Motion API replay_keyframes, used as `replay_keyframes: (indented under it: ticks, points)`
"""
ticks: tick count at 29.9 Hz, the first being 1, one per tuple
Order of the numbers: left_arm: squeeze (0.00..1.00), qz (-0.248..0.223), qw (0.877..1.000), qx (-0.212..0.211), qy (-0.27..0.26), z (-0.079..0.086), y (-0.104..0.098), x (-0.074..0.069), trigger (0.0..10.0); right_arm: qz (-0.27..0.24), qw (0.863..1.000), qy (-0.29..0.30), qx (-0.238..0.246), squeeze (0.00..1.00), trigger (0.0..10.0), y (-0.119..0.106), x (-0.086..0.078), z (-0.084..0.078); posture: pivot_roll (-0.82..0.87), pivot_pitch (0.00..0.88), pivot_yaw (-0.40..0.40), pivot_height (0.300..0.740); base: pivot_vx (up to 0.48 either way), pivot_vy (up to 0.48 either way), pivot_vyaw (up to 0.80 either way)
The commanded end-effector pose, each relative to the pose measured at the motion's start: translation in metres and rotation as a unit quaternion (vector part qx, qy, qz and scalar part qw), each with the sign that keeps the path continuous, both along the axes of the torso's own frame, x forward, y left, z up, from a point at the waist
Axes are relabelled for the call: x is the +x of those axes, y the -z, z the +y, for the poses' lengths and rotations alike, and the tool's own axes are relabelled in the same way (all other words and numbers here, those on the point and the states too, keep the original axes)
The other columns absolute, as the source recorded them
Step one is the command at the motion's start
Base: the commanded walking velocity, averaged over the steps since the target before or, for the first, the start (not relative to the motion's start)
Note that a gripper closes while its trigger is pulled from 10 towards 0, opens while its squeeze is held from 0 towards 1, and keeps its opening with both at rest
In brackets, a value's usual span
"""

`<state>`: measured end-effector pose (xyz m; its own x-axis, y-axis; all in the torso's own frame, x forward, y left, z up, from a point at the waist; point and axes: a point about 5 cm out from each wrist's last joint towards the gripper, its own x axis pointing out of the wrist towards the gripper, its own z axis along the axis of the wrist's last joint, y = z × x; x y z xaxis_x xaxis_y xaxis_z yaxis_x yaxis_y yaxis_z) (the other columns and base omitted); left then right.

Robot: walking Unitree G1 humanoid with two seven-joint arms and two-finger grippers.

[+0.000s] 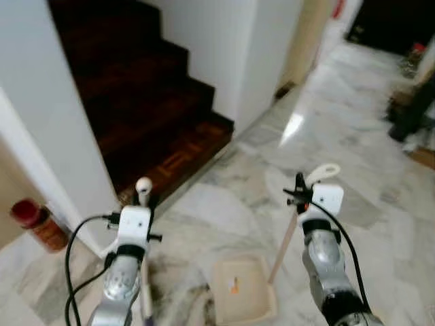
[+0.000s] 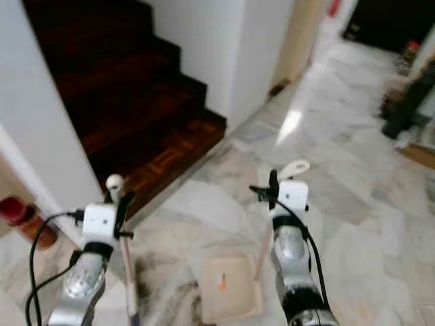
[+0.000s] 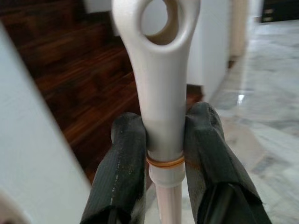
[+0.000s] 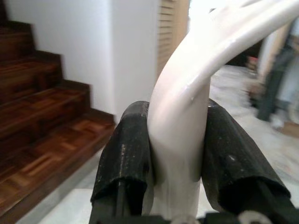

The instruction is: Sweep floor

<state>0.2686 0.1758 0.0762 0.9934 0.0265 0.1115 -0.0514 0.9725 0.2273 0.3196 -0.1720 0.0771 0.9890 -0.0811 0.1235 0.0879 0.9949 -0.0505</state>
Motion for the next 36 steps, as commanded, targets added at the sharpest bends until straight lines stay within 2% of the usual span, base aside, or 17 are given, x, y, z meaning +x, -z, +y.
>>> replay_keyframes:
  ticks: [1, 10, 36]
  points:
    - [0.00, -0.021, 1.000, 0.003, 0.005, -0.0032, -0.0071, 0.0021, 10.0, -0.014, 1.000, 0.003, 0.004, 0.00, 10.0, -0.0066, 0.0026, -0.0016, 0.11, 0.002, -0.029, 0.740, 0.000, 0.000, -0.80]
    - [0.00, -0.024, 1.000, 0.011, 0.006, -0.0041, -0.0075, 0.0029, 10.0, -0.014, 1.000, 0.001, 0.004, 0.00, 10.0, -0.0068, 0.0032, -0.0008, 0.11, 0.000, -0.030, 0.740, 0.000, 0.000, -0.80]
    - [0.00, -0.021, 1.000, -0.002, 0.022, -0.0080, -0.0071, 0.0034, 10.0, -0.014, 1.000, 0.003, 0.006, 0.00, 10.0, -0.0063, 0.0026, 0.0001, 0.11, 0.000, -0.024, 0.740, 0.000, 0.000, -0.80]
